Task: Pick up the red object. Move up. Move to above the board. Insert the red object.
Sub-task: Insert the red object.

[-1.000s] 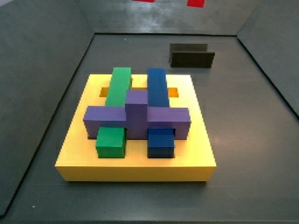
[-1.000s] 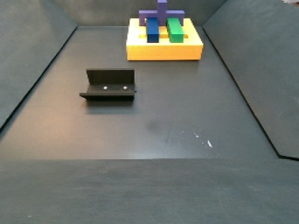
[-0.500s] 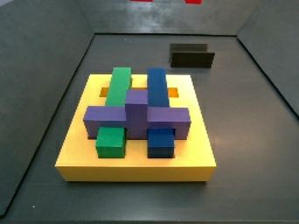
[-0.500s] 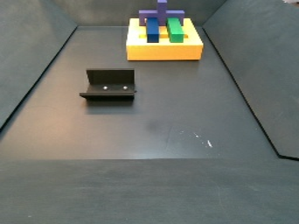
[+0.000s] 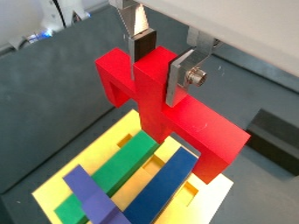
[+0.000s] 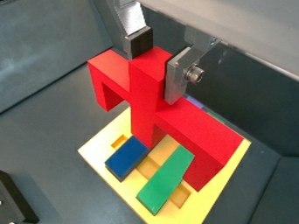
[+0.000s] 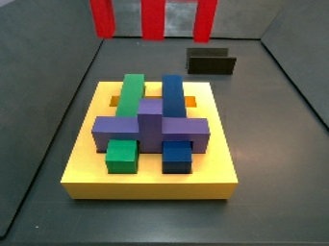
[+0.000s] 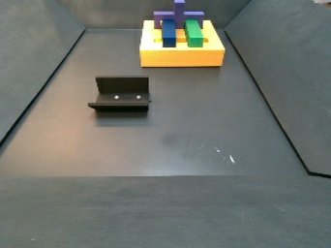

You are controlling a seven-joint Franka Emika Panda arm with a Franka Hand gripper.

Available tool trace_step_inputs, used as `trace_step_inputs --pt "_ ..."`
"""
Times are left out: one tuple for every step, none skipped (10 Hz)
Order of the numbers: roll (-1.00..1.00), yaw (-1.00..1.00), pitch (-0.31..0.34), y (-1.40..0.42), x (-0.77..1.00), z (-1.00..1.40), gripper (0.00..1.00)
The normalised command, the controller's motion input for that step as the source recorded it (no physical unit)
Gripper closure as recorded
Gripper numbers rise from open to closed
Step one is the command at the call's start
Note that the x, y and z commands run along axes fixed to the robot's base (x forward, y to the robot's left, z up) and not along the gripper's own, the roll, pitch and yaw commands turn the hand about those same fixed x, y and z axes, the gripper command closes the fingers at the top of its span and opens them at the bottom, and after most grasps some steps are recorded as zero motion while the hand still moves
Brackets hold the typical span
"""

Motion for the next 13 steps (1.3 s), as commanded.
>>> trace_step_inputs --pt "-0.14 0.0 -0.13 0.15 0.0 -0.79 1.0" --pt "-0.16 0.0 -0.124 0.15 0.03 -0.75 1.0" --pt "-0.16 0.0 -0.151 0.11 0.0 -0.65 1.0" --pt "-0.15 0.0 -0.139 0.05 0.0 -0.57 1.0" --pt "-0.01 0.01 -0.149 -0.01 0.0 -0.44 1.0" --pt "0.0 0.04 -0.147 -0.01 -0.05 -0.39 1.0" --pt "0.0 0.07 -0.094 0.0 -0.01 -0.26 1.0" --pt "0.0 0.06 -0.069 0.0 0.0 -0.19 1.0" --pt "0.0 0.05 -0.059 0.0 0.0 -0.18 1.0" --pt "0.08 0.11 -0.016 -0.04 0.0 -0.16 1.0" --pt "0.1 0.13 -0.01 -0.03 0.0 -0.16 1.0" --pt "0.1 0.13 0.0 0.0 0.08 -0.19 1.0" --pt "0.11 0.12 0.0 -0.03 0.07 -0.19 1.0"
